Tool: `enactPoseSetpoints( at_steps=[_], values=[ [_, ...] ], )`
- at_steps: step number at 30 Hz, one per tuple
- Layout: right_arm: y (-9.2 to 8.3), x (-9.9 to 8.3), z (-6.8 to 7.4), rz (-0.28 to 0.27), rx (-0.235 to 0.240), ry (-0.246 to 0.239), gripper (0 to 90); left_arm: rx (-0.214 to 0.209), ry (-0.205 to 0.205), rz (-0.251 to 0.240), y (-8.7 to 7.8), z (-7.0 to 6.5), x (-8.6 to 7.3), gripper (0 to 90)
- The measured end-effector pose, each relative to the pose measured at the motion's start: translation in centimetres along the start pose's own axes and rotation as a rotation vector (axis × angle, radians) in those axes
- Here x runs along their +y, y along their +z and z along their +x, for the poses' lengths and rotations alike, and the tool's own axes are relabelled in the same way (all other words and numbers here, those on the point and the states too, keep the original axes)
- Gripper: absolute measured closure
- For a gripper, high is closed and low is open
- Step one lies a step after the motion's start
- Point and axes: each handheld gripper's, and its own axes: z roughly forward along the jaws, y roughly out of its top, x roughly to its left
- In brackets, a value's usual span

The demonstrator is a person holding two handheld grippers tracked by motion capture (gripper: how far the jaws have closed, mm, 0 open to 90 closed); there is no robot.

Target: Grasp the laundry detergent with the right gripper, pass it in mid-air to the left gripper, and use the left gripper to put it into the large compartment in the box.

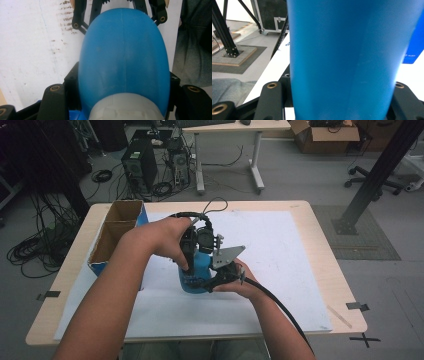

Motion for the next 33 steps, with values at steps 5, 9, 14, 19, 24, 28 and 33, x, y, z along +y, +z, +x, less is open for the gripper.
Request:
enactPoseSetpoints(
  at_steps=[5,9,14,19,24,28,33],
  values=[
    [0.18,0.11,0.17,0.010,-0.018,0.019,36.6,0.000,0.004,-0.004,-0.18,0.04,0.07,38.4],
    [0.11,0.00,0.24,0.006,-0.031,0.031,30.9,0.000,0.001,-0.001,-0.27,0.05,0.03,38.4],
    [-0.19,0.16,0.34,-0.007,-0.046,0.026,30.1,0.001,-0.006,-0.002,-0.37,0.06,-0.05,38.4],
    [-0.35,0.28,0.33,-0.015,-0.050,0.023,29.3,-0.001,-0.011,0.008,-0.43,0.11,-0.06,38.4],
    [-0.35,0.18,0.36,-0.018,-0.054,0.022,25.9,-0.011,-0.011,0.019,-0.48,0.17,-0.01,38.4],
    [-0.48,0.14,0.39,-0.024,-0.066,0.031,19.2,-0.009,-0.008,0.020,-0.47,0.19,0.00,38.4],
    [-0.70,0.15,0.37,-0.024,-0.095,0.030,13.9,-0.015,-0.041,0.037,-0.61,0.25,0.02,38.5]
  ],
)
